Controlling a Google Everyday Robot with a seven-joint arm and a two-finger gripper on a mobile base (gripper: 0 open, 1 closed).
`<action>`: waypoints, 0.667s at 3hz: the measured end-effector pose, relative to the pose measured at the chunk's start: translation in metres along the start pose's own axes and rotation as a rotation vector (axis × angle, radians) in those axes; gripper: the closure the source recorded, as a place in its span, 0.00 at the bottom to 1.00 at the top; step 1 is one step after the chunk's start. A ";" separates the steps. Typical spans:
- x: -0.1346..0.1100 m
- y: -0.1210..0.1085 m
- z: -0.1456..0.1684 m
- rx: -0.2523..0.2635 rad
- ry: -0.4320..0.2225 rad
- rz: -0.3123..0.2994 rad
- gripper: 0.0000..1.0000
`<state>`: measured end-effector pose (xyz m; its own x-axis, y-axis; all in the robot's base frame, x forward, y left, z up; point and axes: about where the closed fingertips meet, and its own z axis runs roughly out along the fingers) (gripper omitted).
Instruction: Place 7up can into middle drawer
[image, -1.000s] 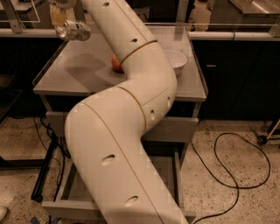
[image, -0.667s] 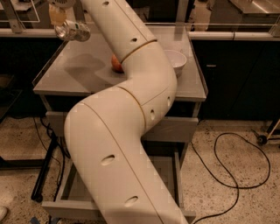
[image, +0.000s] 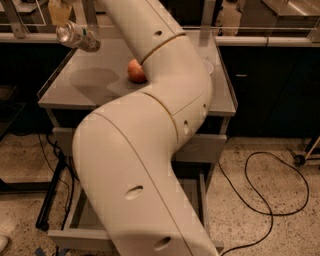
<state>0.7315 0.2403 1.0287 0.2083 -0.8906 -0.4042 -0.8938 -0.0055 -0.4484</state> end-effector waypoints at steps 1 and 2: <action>-0.014 0.036 -0.048 0.002 -0.007 0.059 1.00; -0.010 0.053 -0.036 -0.032 0.020 0.047 1.00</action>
Offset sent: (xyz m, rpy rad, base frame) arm -0.1299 -0.0272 0.0152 0.0522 0.0378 -0.0639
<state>0.6680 0.2329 1.0380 0.1584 -0.8993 -0.4077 -0.9147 0.0219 -0.4036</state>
